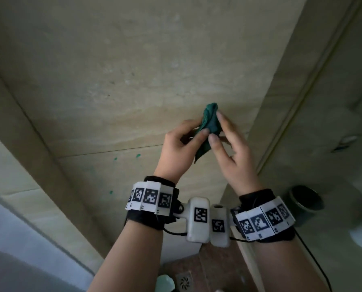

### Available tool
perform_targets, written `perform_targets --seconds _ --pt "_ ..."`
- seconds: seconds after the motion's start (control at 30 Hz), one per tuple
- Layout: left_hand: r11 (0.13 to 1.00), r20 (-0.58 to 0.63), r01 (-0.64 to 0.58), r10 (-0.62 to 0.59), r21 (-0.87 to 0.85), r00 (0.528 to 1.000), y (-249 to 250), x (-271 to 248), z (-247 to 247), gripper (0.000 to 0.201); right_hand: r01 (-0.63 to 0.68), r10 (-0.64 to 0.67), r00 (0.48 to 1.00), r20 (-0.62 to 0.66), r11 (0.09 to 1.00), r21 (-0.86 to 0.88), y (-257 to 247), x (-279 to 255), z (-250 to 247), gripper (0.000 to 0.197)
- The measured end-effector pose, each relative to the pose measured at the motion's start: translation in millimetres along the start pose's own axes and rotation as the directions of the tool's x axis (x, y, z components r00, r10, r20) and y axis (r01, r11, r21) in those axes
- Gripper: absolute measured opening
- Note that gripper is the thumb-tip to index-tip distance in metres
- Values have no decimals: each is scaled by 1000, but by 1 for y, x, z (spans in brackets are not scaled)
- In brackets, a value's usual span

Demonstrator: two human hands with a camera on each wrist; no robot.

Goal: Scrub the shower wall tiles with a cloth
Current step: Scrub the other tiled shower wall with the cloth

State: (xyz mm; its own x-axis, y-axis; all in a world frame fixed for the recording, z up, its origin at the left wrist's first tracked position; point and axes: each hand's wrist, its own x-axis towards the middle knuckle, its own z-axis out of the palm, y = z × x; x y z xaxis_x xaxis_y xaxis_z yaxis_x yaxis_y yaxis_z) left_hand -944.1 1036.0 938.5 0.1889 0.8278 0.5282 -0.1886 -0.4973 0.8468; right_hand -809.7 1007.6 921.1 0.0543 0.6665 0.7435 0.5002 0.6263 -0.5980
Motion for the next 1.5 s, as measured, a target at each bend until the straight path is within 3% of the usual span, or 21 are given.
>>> perform_targets --seconds 0.2,0.43,0.8,0.97,1.1,1.37,1.5 --pt "972 158 169 -143 -163 977 -5 24 48 34 17 -15 997 -71 1000 22 34 12 -44 48" --pt "970 172 171 -142 -173 975 -26 60 135 36 95 -93 987 -129 995 13 100 39 -111 45" --pt "982 77 189 -187 -20 979 -59 93 232 31 157 -156 972 -174 988 -12 175 63 -187 44" --pt "974 -27 175 -173 145 985 -64 111 244 48 175 -188 958 -217 981 -79 191 69 -202 41" --pt "957 -55 114 -103 265 993 -60 134 245 55 188 -218 938 -269 973 -134 197 85 -208 39" --pt "923 47 -79 67 377 997 -53 165 251 55 179 -259 914 -313 948 -262 188 113 -226 38" --pt "875 63 -161 149 457 987 -55 169 251 55 132 -214 897 -386 964 -229 187 121 -234 38"
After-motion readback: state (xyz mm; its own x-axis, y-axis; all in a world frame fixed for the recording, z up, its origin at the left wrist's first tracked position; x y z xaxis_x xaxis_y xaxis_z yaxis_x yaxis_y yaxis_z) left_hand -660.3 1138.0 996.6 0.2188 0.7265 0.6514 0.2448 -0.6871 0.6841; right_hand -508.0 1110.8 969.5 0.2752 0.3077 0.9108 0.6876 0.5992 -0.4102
